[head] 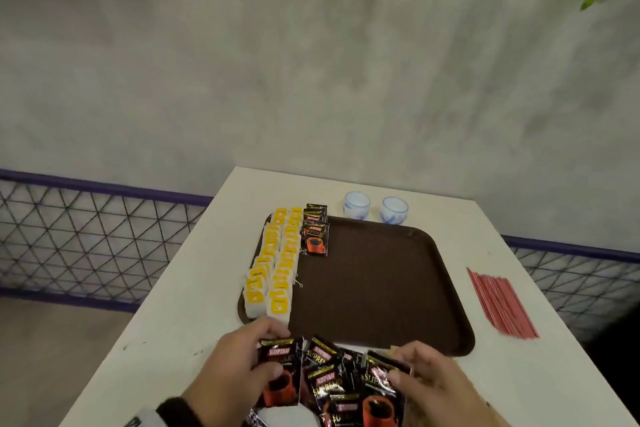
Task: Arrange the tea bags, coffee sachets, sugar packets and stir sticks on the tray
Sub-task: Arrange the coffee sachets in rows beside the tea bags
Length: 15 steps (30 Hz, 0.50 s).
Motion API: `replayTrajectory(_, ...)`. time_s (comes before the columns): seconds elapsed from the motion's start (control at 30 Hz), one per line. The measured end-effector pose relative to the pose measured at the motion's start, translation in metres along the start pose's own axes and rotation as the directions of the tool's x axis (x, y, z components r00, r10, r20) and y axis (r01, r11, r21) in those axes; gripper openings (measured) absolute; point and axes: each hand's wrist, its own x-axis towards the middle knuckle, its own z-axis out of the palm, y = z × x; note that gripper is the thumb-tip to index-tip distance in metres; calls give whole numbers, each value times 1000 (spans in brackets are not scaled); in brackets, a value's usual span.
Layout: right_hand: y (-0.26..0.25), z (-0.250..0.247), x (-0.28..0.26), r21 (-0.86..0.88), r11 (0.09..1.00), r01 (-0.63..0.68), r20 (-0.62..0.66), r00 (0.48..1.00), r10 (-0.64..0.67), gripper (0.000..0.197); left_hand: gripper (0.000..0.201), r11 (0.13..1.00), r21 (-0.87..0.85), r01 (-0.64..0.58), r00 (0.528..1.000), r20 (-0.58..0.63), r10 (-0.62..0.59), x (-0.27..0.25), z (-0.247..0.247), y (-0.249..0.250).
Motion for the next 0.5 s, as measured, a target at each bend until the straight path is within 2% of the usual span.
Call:
replayTrajectory(0.07, -9, -5, 3, 32, 999, 19, 40, 999, -20, 38, 45, 995, -96, -12, 999, -37, 9, 1, -7, 0)
replayTrajectory(0.13, -25, -8, 8, 194, 980, 47, 51, 997, -58, 13, 49, 986, -166, -5, 998, -69, -6, 4, -13, -1)
replayTrajectory(0.17, -32, -10, 14, 285, 957, 59, 59, 995, -80, 9, 51, 981, -195, -6, 996, -83, -10, 6, -16, 0)
replayTrajectory(0.23, -44, -12, 28, 397, 914, 88, 23, 994, -106, 17, 54, 960, -278, -9, 994, -106, -21, 11, -19, 0)
replayTrajectory(0.33, -59, -11, 71, 424, 896, 131, -26, 991, -132, 23, 53, 938, -345, -45, 994, -108, 8, 16, -24, 0)
replayTrajectory(0.43, -74, -4, 135, 399, 908, 126, -79, 992, -103, 25, 49, 942, -330, -64, 997, -55, 48, 24, -25, -5)
replayTrajectory(0.5, -84, 5, 179, 368, 926, 82, -98, 994, -50, 24, 50, 929, -370, -12, 1000, -32, 1, 23, -30, -3)
